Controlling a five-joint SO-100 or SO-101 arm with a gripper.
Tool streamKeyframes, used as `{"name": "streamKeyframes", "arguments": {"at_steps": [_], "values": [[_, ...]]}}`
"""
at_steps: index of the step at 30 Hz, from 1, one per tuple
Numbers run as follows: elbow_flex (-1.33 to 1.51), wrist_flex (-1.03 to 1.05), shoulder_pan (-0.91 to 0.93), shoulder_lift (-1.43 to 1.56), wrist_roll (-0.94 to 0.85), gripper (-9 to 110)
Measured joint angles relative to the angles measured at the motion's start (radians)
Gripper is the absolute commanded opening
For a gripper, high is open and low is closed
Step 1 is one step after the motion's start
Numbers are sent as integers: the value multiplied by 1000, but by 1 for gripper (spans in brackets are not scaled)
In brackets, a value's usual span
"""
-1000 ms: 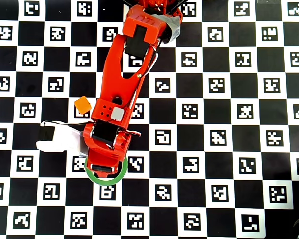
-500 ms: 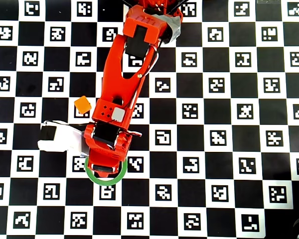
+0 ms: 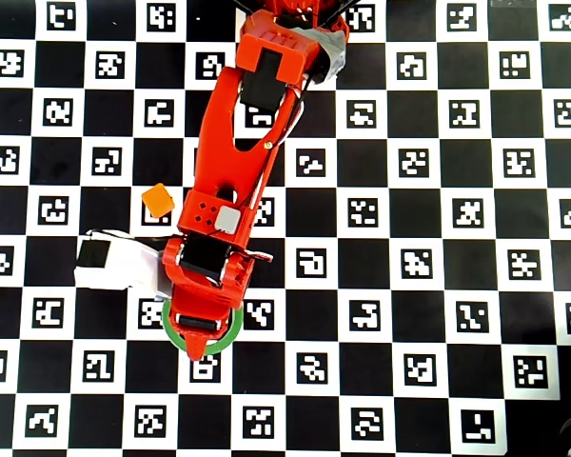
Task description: Grab the red cube then put it in the green circle then put the blue cube on top and finally the orange cube on top
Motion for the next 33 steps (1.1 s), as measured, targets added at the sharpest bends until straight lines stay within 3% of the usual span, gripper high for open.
{"name": "streamKeyframes", "arguments": {"at_steps": [8,21,33], "values": [[2,89,0,11,40,47],[91,258,18,357,107,47],[443,213,114,624,-83,48]]}}
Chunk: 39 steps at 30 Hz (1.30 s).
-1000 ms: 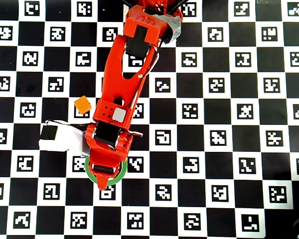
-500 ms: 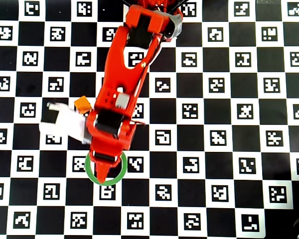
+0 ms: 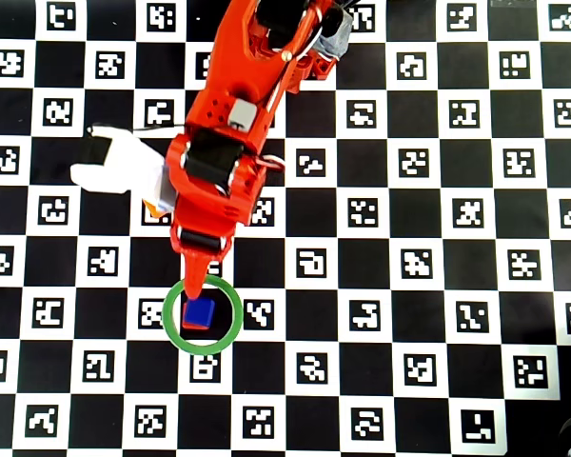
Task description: Grab the red cube then put it in the green circle then put the blue cube on top and finally the orange cube on top
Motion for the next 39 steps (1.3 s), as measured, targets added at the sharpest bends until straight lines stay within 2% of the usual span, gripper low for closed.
{"name": "streamKeyframes", "arguments": {"at_steps": [7,20,39], "values": [[146,-55,91,67,-169,48],[331,-193,232,69,-357,48],[528,-433,322,31,-428,48]]}}
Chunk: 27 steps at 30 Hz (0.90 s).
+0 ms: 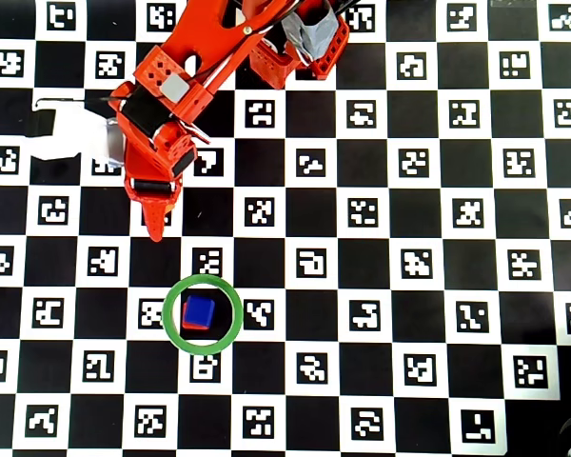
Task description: Grab the red cube then put it in the green circle then put the blue cube on top and finally the orange cube on top
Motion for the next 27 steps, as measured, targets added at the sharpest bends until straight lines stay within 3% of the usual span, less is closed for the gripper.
{"name": "streamKeyframes", "arguments": {"at_steps": [12,27], "values": [[94,-138,0,-64,91,48],[114,-190,0,-64,592,48]]}}
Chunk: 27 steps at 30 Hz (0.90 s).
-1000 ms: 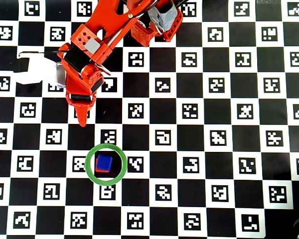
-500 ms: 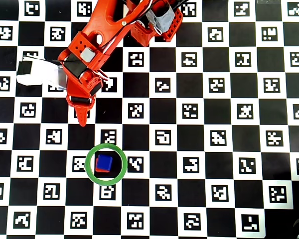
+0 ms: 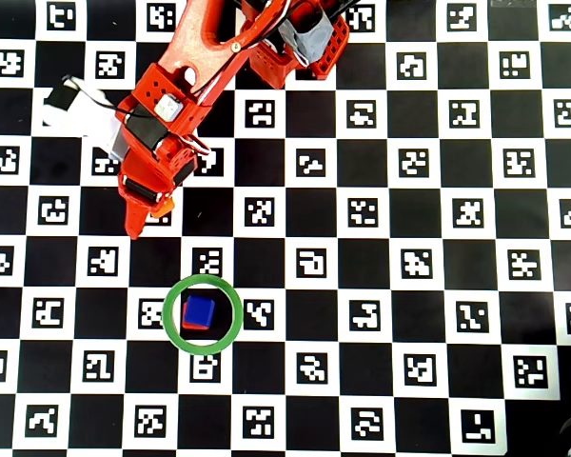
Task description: Grab the red cube then put it in the green circle then put the blue cube on top and finally the orange cube on top
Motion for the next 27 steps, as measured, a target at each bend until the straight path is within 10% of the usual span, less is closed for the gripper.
{"name": "streamKeyframes", "arguments": {"at_steps": [14,27], "values": [[0,-71,-20,-14,318,47],[0,-78,-18,-25,382,20]]}}
